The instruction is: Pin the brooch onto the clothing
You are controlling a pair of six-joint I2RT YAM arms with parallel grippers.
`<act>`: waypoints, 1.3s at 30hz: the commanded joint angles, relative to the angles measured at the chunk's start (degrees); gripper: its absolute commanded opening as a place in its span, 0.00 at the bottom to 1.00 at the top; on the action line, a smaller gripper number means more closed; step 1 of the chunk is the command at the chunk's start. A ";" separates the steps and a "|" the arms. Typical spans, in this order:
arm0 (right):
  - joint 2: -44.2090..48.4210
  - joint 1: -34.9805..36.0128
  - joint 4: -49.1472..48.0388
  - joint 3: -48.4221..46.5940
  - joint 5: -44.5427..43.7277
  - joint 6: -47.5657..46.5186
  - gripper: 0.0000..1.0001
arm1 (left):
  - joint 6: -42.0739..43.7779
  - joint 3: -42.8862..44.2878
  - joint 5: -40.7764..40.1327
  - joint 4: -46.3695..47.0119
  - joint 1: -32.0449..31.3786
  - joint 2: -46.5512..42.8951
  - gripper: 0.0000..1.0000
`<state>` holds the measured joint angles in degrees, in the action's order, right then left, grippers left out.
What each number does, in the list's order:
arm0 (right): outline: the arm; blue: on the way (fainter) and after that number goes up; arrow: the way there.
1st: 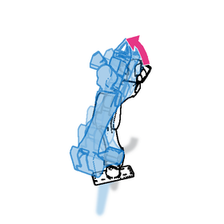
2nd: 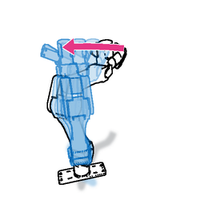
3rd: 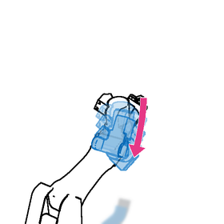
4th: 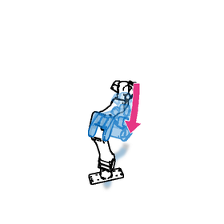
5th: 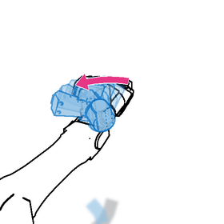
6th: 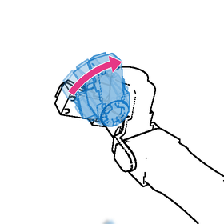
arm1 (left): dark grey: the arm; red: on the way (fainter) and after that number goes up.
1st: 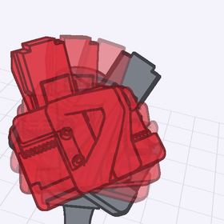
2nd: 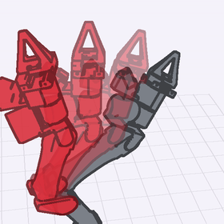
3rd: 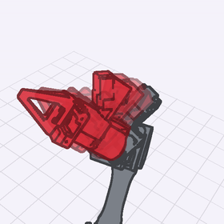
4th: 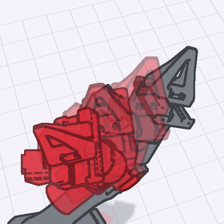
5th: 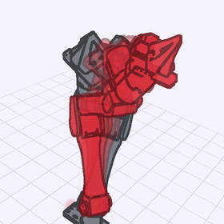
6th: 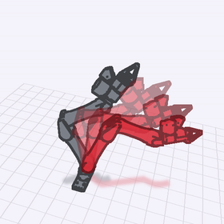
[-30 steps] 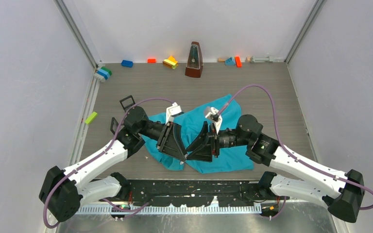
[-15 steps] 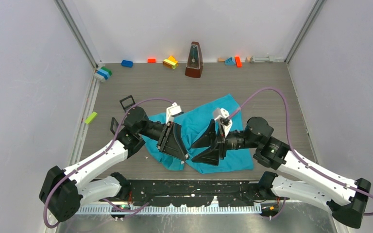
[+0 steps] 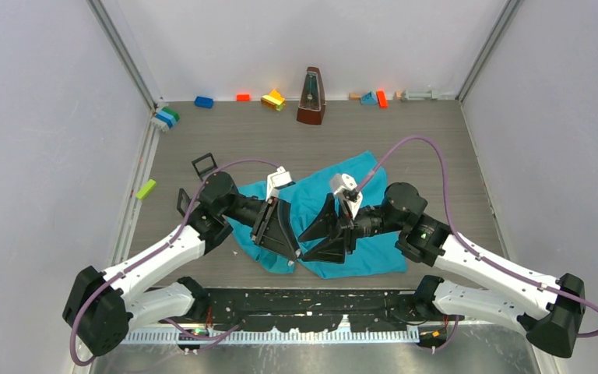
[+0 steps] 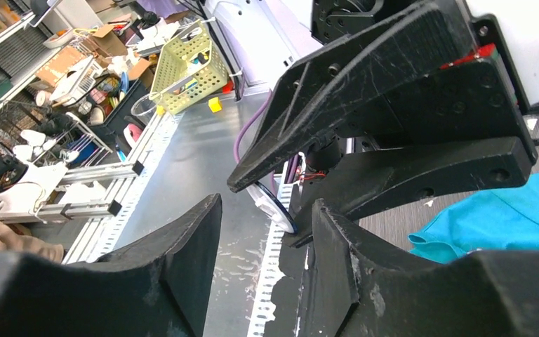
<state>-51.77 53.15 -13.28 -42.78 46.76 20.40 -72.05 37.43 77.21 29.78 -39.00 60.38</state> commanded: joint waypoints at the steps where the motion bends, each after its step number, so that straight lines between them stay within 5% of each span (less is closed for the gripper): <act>1: -0.27 0.20 -6.36 -2.41 2.50 -0.86 0.54 | -0.37 -0.27 1.45 2.21 -0.24 -0.17 0.18; 14: -4.04 0.16 -8.30 -2.83 5.72 0.43 0.46 | -0.80 0.28 1.58 2.30 -0.23 -0.34 0.18; 24: -5.59 0.20 -8.28 -3.27 7.01 1.13 0.26 | -0.99 0.71 0.95 2.73 -0.26 -0.11 0.17; 39: -7.26 0.21 -7.79 -3.91 9.38 1.52 0.25 | -2.01 0.80 0.81 4.07 -0.24 0.18 0.16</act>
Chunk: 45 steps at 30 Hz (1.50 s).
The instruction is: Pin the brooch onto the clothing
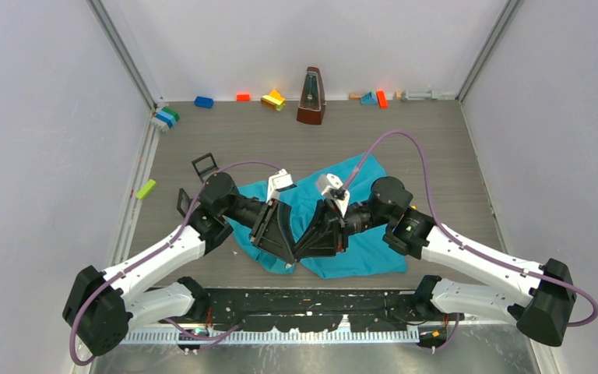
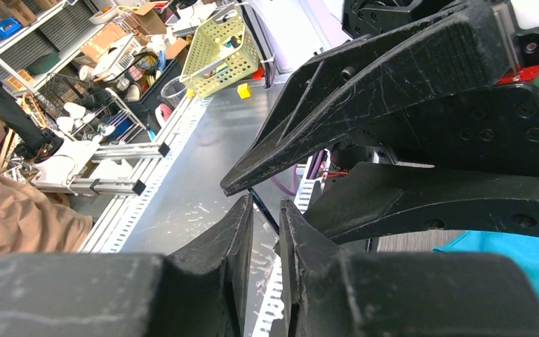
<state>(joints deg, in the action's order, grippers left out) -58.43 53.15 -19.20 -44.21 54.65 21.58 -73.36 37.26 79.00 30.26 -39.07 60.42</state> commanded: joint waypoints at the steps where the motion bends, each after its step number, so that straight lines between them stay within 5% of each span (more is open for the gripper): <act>1: -0.68 0.21 -1.84 -2.52 1.55 0.33 0.26 | -0.85 0.99 -0.97 3.72 -0.21 0.14 0.16; 12: -2.02 0.16 -1.06 -2.87 2.30 0.06 0.31 | -1.43 1.07 -1.05 4.15 -0.22 0.17 0.16; 15: -2.03 0.20 -0.66 -3.14 2.49 -0.15 0.24 | -1.44 1.09 -1.04 4.27 -0.22 0.18 0.16; 19: -1.80 0.16 -0.19 -3.25 2.43 -0.33 0.03 | -1.25 1.09 -1.41 4.53 -0.14 0.52 0.18; 25: 1.65 0.16 4.81 -3.08 -2.78 -2.20 0.00 | 2.69 1.62 -1.42 1.20 1.27 0.61 0.63; 28: 3.74 0.12 10.20 -2.79 -6.23 -3.21 0.01 | 9.00 2.98 -0.72 -6.92 4.20 -0.64 0.90; 30: 5.16 -0.07 15.81 -3.09 -10.53 -4.19 0.00 | 16.79 4.96 -0.29 -16.83 7.46 -2.20 0.95; 33: 6.67 -0.91 22.96 -3.16 -18.60 -3.89 0.00 | 37.81 11.19 -5.98 -42.33 9.78 -4.27 0.98; 35: 6.67 -2.49 26.27 -3.32 -20.87 -2.31 0.00 | 56.49 17.49 -18.31 -62.29 8.62 -3.88 0.99; 37: 5.99 -4.74 28.52 -4.07 -20.90 -0.73 0.01 | 65.50 21.02 -31.75 -72.41 5.57 -2.88 0.97; 45: 1.41 -6.04 37.20 -8.94 -17.85 1.12 0.00 | 61.15 15.58 -24.80 -62.75 3.33 -2.24 0.79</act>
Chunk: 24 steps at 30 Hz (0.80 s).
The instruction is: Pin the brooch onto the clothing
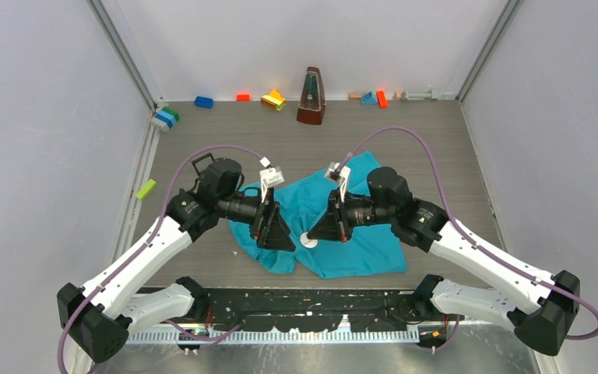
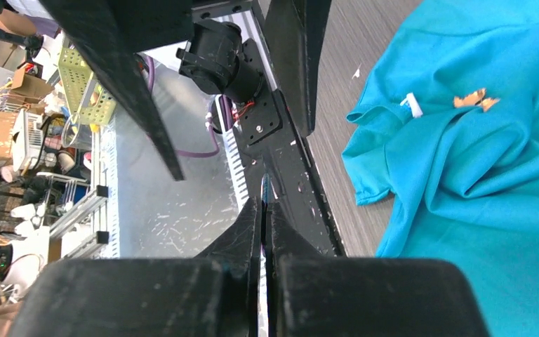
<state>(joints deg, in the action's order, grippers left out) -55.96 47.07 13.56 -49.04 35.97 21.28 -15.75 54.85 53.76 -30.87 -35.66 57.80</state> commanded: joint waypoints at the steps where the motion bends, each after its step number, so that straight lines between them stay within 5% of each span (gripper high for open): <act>1: -1.53 0.04 4.62 -4.66 1.65 1.87 0.00 | 3.49 -2.47 0.51 -1.37 -0.14 0.62 0.77; 11: -5.28 0.04 5.80 -8.05 6.68 3.90 0.01 | -5.98 -7.97 5.16 13.89 -2.82 2.36 0.61; 24: -7.31 0.05 4.96 -8.38 10.13 4.35 0.01 | -12.74 -10.11 9.22 22.54 -2.96 3.40 0.30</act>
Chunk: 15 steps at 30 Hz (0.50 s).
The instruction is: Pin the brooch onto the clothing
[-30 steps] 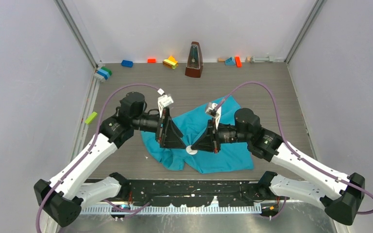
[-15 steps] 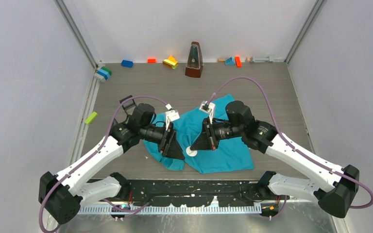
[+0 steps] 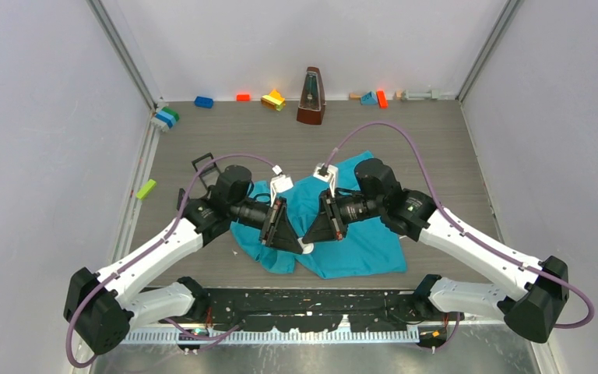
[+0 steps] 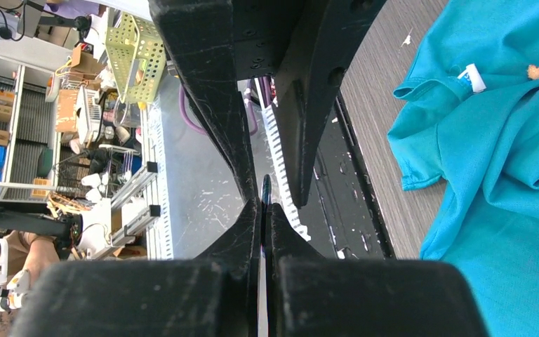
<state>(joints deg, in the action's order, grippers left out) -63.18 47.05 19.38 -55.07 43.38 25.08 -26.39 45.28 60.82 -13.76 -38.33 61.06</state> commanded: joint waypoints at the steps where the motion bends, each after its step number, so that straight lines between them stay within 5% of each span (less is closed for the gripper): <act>1: -0.17 0.07 -0.79 -2.33 3.04 0.43 0.01 | -2.27 -0.58 2.26 5.71 -0.31 0.18 0.28; 4: -0.32 0.06 -0.36 -2.32 3.48 -0.08 0.01 | -2.69 -0.63 2.70 6.11 -0.30 0.51 0.27; 10: -0.69 0.06 0.14 -2.41 2.89 -0.37 0.02 | -2.68 -0.78 3.45 6.54 -0.26 0.39 0.01; 15: 3.08 0.00 -1.74 -1.83 -5.78 1.22 0.26 | -2.46 -0.80 2.19 6.71 -0.28 -1.03 0.00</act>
<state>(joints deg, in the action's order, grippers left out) -63.64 46.92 19.86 -55.09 43.53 24.69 -28.60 44.58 64.27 -10.11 -38.61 61.52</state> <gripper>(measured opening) 0.189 0.037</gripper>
